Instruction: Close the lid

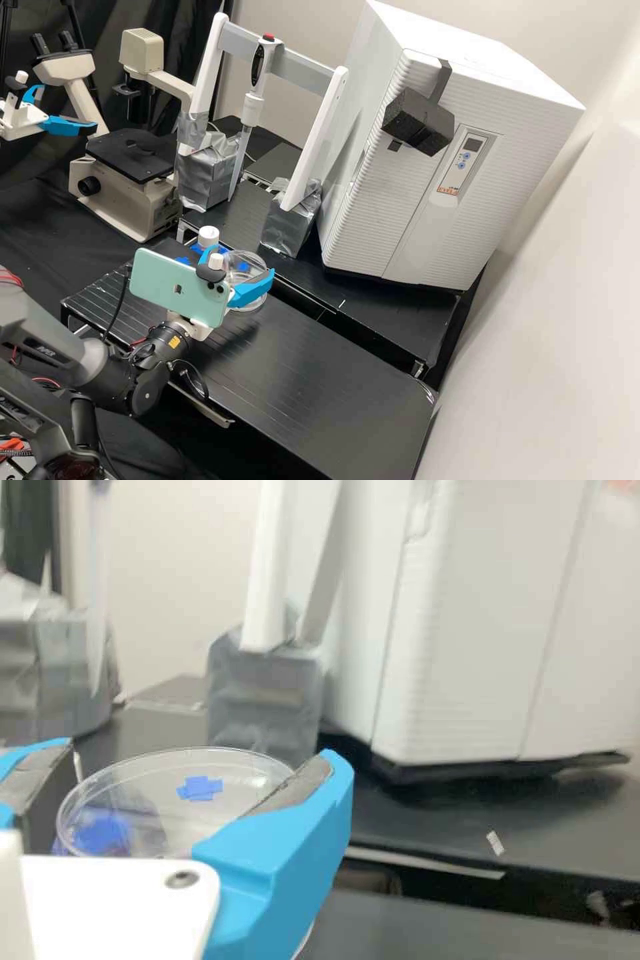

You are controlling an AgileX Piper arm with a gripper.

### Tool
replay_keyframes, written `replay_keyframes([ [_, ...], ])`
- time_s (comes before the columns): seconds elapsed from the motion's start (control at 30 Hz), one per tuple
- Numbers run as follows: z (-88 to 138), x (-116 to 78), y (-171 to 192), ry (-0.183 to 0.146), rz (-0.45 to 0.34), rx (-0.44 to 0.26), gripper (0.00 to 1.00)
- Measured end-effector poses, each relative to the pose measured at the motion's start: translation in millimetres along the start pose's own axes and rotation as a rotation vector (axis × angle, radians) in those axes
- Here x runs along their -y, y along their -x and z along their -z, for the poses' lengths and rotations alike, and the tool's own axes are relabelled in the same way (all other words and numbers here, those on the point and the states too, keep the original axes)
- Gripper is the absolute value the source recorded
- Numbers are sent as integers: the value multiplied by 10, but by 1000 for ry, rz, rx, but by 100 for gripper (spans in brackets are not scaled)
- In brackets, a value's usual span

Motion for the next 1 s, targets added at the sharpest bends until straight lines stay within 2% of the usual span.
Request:
replay_keyframes([
  [0.07,-19,22,2,10,27,3,0],
  [0.23,-77,45,7,8,58,25,0],
  [0.53,-127,8,29,8,34,60,0],
  [0.7,-146,15,23,-5,37,61,0],
  [0.73,-148,17,21,-4,38,58,100],
  [1.0,-178,30,12,-6,46,64,100],
])
